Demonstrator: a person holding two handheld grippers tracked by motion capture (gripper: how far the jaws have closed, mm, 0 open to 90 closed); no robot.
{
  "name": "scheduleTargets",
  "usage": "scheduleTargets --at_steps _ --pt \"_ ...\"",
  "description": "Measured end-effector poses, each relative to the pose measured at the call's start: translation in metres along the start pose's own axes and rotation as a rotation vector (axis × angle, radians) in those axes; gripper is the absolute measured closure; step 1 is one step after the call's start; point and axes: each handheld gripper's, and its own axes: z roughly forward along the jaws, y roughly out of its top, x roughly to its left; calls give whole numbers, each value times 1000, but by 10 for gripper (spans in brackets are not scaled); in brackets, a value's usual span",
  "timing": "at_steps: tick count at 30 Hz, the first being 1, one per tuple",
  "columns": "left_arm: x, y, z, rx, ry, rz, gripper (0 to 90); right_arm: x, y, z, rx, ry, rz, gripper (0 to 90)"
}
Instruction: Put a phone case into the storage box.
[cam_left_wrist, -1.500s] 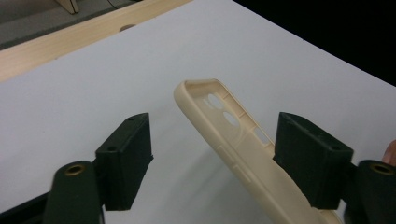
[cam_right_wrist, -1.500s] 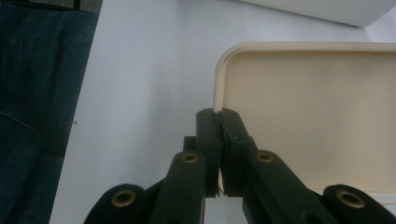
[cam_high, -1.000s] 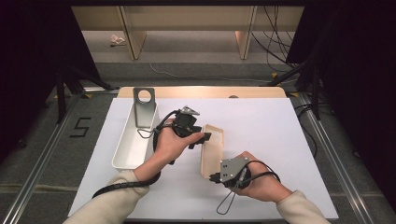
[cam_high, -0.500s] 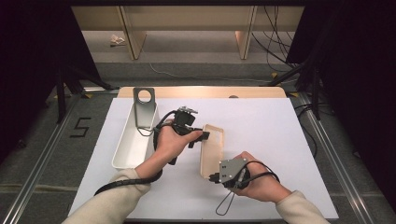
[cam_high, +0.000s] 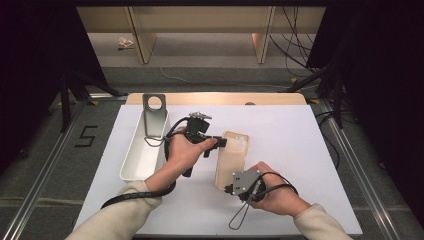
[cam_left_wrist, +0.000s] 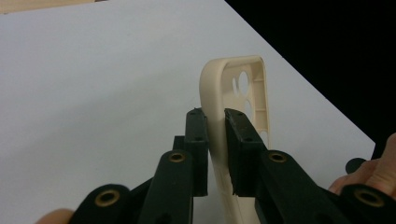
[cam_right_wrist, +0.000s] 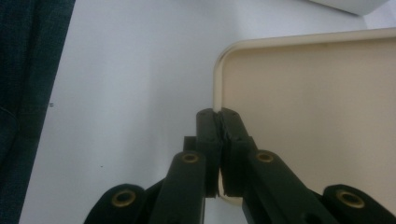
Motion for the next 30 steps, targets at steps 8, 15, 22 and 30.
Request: scheduleTargets --at_steps 8,15,22,30 --pt "-8 0 -4 -35 -25 67 828 -1 -3 4 8 -21 20 865" --pt "-3 -2 -15 -128 -1 158 829 -8 -6 -9 -86 -90 128 631" --pt "4 -3 -31 -228 21 204 828 -14 -14 -19 -207 -136 291 421" --pt "9 -3 -48 -279 28 212 829 -16 -30 -26 -283 -187 419 243"
